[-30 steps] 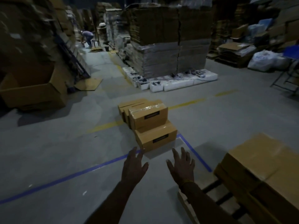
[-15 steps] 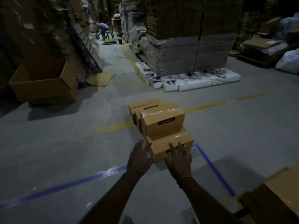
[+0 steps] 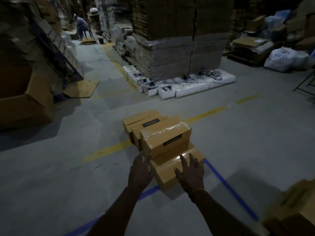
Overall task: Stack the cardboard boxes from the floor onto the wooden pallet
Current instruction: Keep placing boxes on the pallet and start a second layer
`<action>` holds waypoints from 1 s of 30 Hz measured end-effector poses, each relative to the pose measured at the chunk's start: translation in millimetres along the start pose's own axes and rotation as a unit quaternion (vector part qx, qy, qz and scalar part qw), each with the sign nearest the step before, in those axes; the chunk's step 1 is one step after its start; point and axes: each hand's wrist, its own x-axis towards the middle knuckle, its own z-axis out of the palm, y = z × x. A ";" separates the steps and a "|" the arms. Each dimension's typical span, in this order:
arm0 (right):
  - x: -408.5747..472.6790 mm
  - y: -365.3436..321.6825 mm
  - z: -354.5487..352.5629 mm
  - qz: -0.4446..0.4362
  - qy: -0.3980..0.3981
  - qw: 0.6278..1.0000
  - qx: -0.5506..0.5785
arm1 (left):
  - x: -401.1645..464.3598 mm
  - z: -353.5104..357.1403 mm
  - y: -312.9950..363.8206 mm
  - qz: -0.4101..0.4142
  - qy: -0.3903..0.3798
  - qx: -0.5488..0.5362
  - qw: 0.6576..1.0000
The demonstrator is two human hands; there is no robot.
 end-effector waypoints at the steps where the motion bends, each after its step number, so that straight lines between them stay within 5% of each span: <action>1: 14.1 -2.6 0.1 0.009 -0.003 1.000 0.000 | 14.0 0.9 -2.0 0.001 -0.007 0.002 1.000; 18: 320.7 -20.9 -4.1 0.031 -0.010 0.999 0.024 | 333.8 25.7 -17.1 0.001 -0.059 0.004 0.998; 30: 418.5 12.8 10.2 0.149 -0.037 0.987 0.054 | 495.2 72.6 4.8 0.069 -0.167 0.074 0.981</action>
